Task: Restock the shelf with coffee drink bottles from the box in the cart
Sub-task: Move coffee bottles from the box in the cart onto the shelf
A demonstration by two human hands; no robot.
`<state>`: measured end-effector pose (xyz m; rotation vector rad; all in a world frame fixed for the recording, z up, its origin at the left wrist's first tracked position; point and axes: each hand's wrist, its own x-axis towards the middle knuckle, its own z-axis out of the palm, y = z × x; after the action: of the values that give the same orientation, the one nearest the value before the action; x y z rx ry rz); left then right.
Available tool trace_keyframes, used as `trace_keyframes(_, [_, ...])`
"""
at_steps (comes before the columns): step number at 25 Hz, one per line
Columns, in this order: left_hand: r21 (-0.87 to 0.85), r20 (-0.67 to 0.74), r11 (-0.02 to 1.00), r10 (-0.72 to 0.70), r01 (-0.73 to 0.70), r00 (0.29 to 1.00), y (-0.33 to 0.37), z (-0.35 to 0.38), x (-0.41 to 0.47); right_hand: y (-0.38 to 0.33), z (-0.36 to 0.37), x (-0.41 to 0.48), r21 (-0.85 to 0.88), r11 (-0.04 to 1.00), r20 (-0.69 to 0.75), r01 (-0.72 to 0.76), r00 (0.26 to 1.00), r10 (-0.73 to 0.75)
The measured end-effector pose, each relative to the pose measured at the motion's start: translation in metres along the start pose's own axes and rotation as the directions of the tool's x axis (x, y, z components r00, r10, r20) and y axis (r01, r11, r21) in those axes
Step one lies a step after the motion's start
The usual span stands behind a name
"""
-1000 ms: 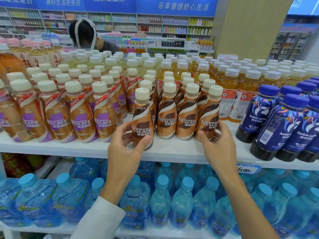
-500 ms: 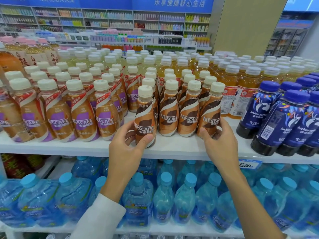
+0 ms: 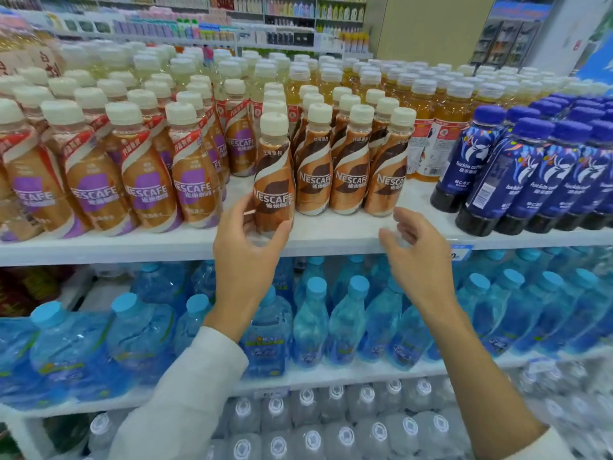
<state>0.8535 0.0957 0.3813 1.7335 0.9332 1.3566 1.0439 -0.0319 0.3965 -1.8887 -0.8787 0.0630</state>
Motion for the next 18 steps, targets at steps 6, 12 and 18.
trace_keyframes(6, [-0.103,-0.031,0.977,-0.190,0.185,0.981,0.019,-0.031,-0.081,0.014,-0.028,-0.096,0.228,0.970,0.106,-0.086,0.992,0.063])
trace_keyframes(12, [-0.111,-0.194,0.917,-0.398,0.383,0.897,-0.005,-0.078,-0.230,0.056,-0.026,-0.207,0.414,0.858,0.361,-0.306,0.920,0.154])
trace_keyframes(18, [-0.091,-0.392,0.819,-0.553,0.567,0.735,-0.005,-0.166,-0.385,0.074,0.000,-0.333,0.260,0.881,0.706,-0.395,0.700,0.105])
